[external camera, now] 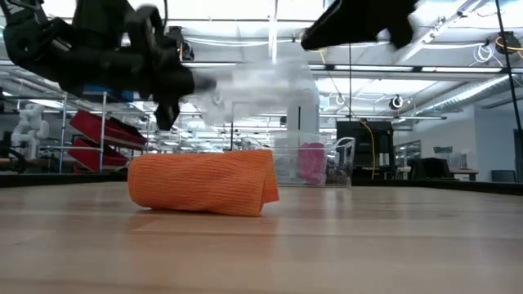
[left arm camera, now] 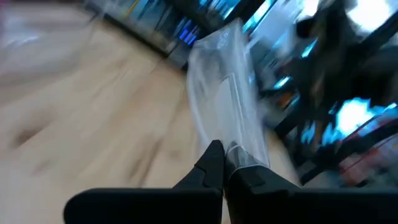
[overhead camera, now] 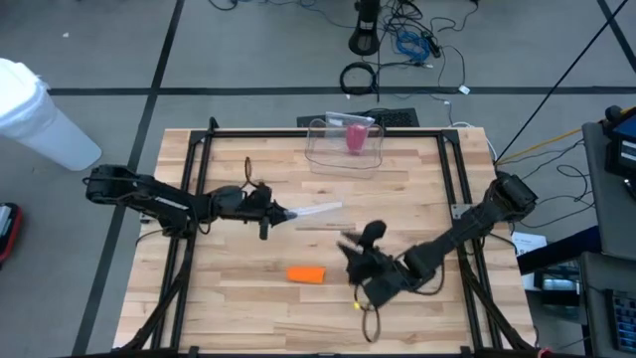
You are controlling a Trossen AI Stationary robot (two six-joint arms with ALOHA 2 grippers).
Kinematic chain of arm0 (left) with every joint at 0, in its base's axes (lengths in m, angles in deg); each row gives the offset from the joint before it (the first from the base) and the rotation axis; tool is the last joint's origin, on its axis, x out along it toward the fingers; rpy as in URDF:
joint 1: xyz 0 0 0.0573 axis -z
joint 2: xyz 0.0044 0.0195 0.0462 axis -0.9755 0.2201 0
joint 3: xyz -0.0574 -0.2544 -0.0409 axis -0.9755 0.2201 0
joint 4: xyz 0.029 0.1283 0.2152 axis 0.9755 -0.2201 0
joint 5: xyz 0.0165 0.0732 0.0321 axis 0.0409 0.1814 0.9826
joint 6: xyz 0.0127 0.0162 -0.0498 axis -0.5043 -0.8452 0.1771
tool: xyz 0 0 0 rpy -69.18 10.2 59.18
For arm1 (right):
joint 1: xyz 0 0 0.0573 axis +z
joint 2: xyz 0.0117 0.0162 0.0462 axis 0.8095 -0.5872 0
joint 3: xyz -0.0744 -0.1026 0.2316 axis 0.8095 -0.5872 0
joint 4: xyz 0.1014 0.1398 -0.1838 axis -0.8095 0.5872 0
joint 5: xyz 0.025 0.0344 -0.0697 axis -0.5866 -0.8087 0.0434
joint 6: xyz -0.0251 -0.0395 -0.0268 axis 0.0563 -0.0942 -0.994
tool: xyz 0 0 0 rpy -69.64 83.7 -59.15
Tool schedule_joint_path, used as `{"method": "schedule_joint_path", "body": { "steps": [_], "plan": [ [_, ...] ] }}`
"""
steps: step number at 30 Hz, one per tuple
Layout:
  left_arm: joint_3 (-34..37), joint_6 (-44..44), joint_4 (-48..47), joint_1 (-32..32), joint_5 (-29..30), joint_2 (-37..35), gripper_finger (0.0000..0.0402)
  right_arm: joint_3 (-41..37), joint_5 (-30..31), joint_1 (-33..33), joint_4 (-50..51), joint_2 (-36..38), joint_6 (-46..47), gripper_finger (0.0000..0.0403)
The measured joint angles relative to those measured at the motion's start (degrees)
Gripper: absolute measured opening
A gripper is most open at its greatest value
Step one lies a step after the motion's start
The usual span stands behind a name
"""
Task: Roll bandage
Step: Put the orange bandage into the zip bag
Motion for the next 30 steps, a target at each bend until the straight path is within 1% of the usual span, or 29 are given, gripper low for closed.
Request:
{"method": "schedule_joint_path", "body": {
  "steps": [3,5,8,9,12,14,15,17,20,23,27,28,30],
  "plan": [
    [0.00,2.81,6.69,0.93,0.37,-0.02,0.0000,0.05,-9.87,1.33,-0.66,-0.12,1.92,0.0141],
    [0.00,3.71,9.07,1.69,1.22,-0.02,0.0000,0.07,-12.22,1.51,-0.37,-1.07,3.07,0.0138],
    [0.00,4.73,11.98,3.28,3.48,-0.02,0.0000,0.07,-12.09,1.62,0.93,-3.68,3.09,0.0135],
    [0.00,4.75,12.93,3.97,4.10,-0.02,0.0000,0.05,-11.16,1.32,1.15,-4.63,3.06,0.0134],
    [0.00,4.81,14.62,6.06,4.33,-0.02,0.0000,0.03,-6.66,0.03,0.15,-7.10,1.24,0.0131],
    [-0.02,4.85,14.27,6.98,4.41,-0.02,0.0000,0.01,-2.71,-1.16,-1.89,-7.96,-2.60,0.0130],
    [-0.02,4.86,13.53,7.25,4.47,-0.02,0.0000,0.01,-0.72,-1.60,-3.35,-8.06,-4.95,0.0130],
    [-0.02,5.65,11.71,7.38,4.71,-0.02,0.0000,0.01,1.21,-2.37,-7.21,-8.06,-10.33,0.0130],
    [-0.02,7.47,10.23,7.38,4.53,0.00,0.0000,0.01,1.39,-3.20,-14.40,-8.06,-21.51,0.0130],
    [-0.02,7.89,7.24,7.38,4.13,-0.02,0.0000,0.01,1.45,-3.65,-22.02,-8.06,-35.36,0.0130],
    [-0.02,11.20,1.07,7.38,5.73,0.00,0.0000,0.09,1.36,-3.99,-33.79,-8.06,-59.34,0.0130],
    [-0.02,11.71,0.04,7.38,6.04,0.00,0.0000,0.37,1.29,-4.18,-36.22,-8.06,-63.94,0.0130],
    [-0.02,13.20,-0.59,7.50,6.08,0.00,0.0000,1.59,1.28,-4.93,-40.27,-8.05,-69.47,0.0130]
  ]
}}
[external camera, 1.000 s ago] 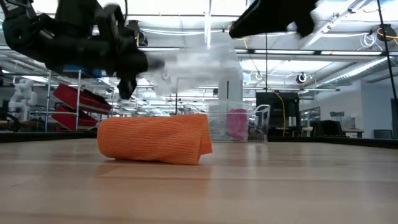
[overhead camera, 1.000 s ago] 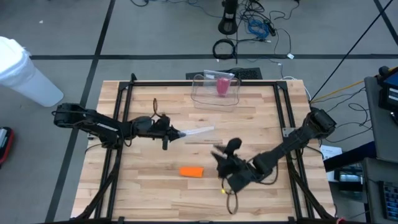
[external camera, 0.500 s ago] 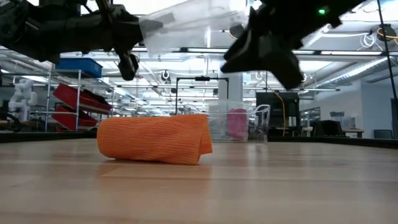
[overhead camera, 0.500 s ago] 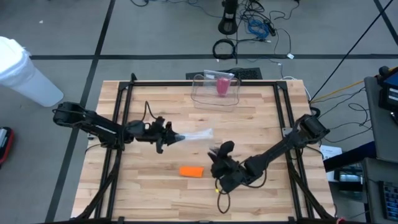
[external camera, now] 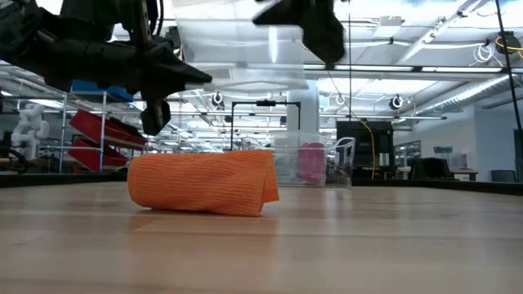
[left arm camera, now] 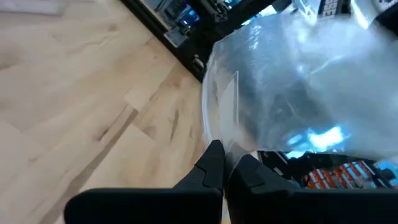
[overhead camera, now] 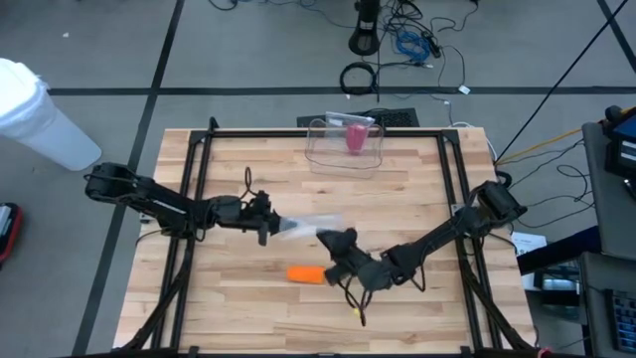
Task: Roll bandage
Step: Put the orange bandage into the zip bag
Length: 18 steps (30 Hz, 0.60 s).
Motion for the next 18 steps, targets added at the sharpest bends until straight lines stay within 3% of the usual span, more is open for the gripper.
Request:
{"method": "schedule_joint_path", "body": {
  "steps": [5,9,11,13,15,18],
  "plan": [
    [0.00,2.00,0.13,1.72,1.55,0.00,0.0000,5.16,1.36,-2.50,1.80,0.32,4.51,0.0130],
    [-0.02,4.92,-1.20,3.60,1.85,0.00,0.0000,12.02,3.63,-3.94,27.58,0.32,19.98,0.0130],
    [-0.02,4.93,-1.97,4.29,1.54,0.00,0.0000,16.89,-1.36,-4.44,44.60,0.32,34.83,0.0130],
    [-0.02,4.63,-2.30,4.56,1.29,0.00,0.0000,21.02,-11.69,-5.25,57.23,0.32,49.90,0.0130],
    [-0.02,4.59,-2.64,4.65,1.29,0.00,0.0000,22.83,-20.21,-5.93,61.74,0.32,59.31,0.0130],
    [-0.02,5.09,-2.07,4.65,1.28,0.00,0.0000,22.93,-23.93,-5.85,62.65,0.19,62.63,0.0130]
  ]
}}
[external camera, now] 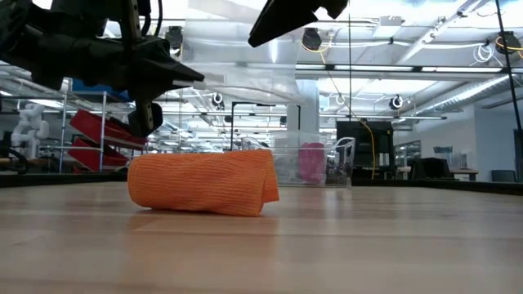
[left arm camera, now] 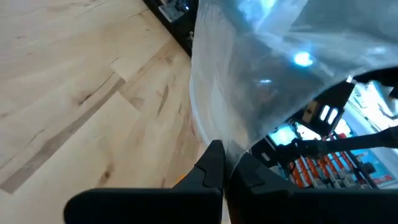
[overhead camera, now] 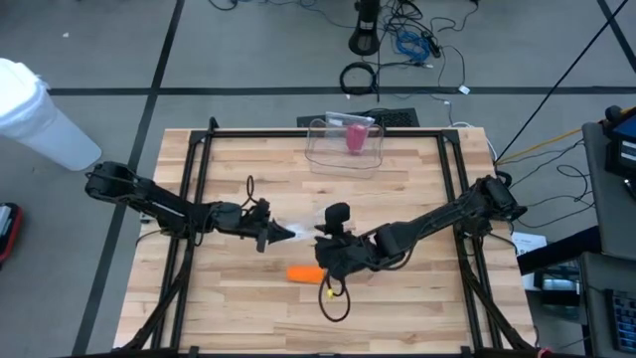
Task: Roll bandage
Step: Put the orange bandage into the zip bag
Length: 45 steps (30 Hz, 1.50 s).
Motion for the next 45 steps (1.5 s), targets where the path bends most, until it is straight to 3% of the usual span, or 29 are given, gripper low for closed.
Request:
{"method": "schedule_joint_path", "body": {
  "steps": [7,16,20,25,29,36,45],
  "plan": [
    [0.00,-3.02,0.80,0.04,-4.69,0.00,0.0000,-0.06,-1.58,1.50,-0.33,-4.75,0.73,0.0130],
    [-0.02,2.03,0.97,0.04,-5.49,0.00,0.0000,-0.06,14.66,2.29,-3.03,-11.06,-4.47,0.0124],
    [-0.02,2.91,0.99,0.04,-5.39,0.00,0.0000,-0.07,14.72,2.35,-3.26,-11.58,-4.85,0.0089],
    [-0.02,2.98,2.20,0.09,-3.44,0.00,0.0000,-0.06,17.37,2.70,-3.74,-11.57,-5.01,0.0017],
    [-0.04,3.00,2.72,0.34,-3.47,0.00,0.0000,-0.02,20.34,2.75,-4.52,-11.49,-5.45,0.0003],
    [-0.07,-2.54,1.97,0.08,0.52,0.00,0.0005,2.62,15.99,2.69,-3.55,-10.56,-2.29,0.0001],
    [-0.07,-10.80,5.70,-0.02,0.25,-0.17,0.0083,13.12,3.71,-1.08,18.60,-10.50,14.91,0.0000]
  ]
}}
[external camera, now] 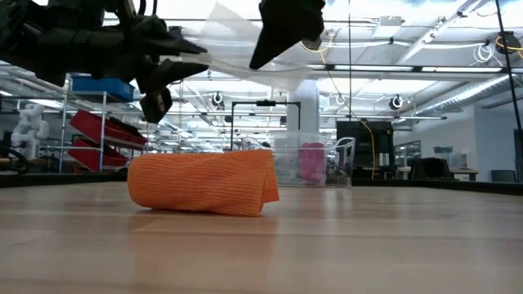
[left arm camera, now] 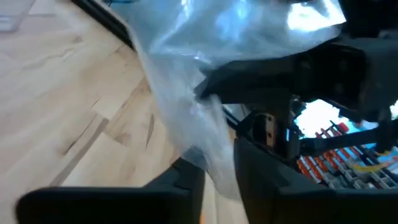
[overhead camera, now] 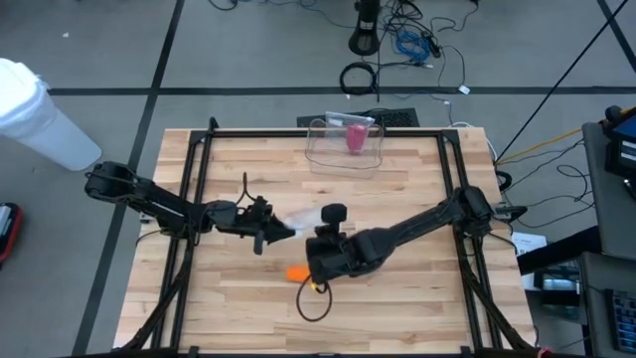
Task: Roll bandage
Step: Put the orange bandage into the zip bag
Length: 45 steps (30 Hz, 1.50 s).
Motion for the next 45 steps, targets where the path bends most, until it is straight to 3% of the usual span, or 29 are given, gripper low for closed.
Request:
{"method": "schedule_joint_path", "body": {
  "steps": [9,17,19,25,27,30,41,45],
  "plan": [
    [0.00,-1.82,0.03,-0.22,-2.31,-0.61,0.0181,2.16,-14.14,-3.49,7.10,0.00,6.52,0.0000],
    [0.02,-16.40,-9.77,-2.76,-3.88,-7.45,0.0192,2.14,-33.13,-5.29,8.86,0.03,8.59,0.0000],
    [0.02,-19.54,-12.52,-3.12,-3.30,-9.76,0.0192,2.14,-35.42,-5.40,8.82,0.03,8.42,0.0000],
    [0.02,-29.05,-13.04,-2.74,-4.94,-13.13,0.0192,2.14,-34.78,-6.09,8.61,0.07,8.33,0.0000],
    [0.02,-32.33,-10.64,-2.24,-5.89,-12.29,0.0192,2.14,-31.24,-6.67,7.77,0.07,7.76,0.0000],
    [-0.03,-35.01,-6.72,-2.14,-5.78,-9.93,0.0192,2.14,-28.02,-7.55,5.93,0.11,5.88,0.0000],
    [-9.23,-39.29,-7.19,-2.19,-3.96,2.74,0.0192,2.12,-28.96,-8.87,2.33,0.14,2.95,0.0000],
    [-11.89,-39.33,-13.63,-2.19,-2.98,5.19,0.0192,2.12,-28.92,-8.87,2.02,0.14,3.39,0.0000]
  ]
}}
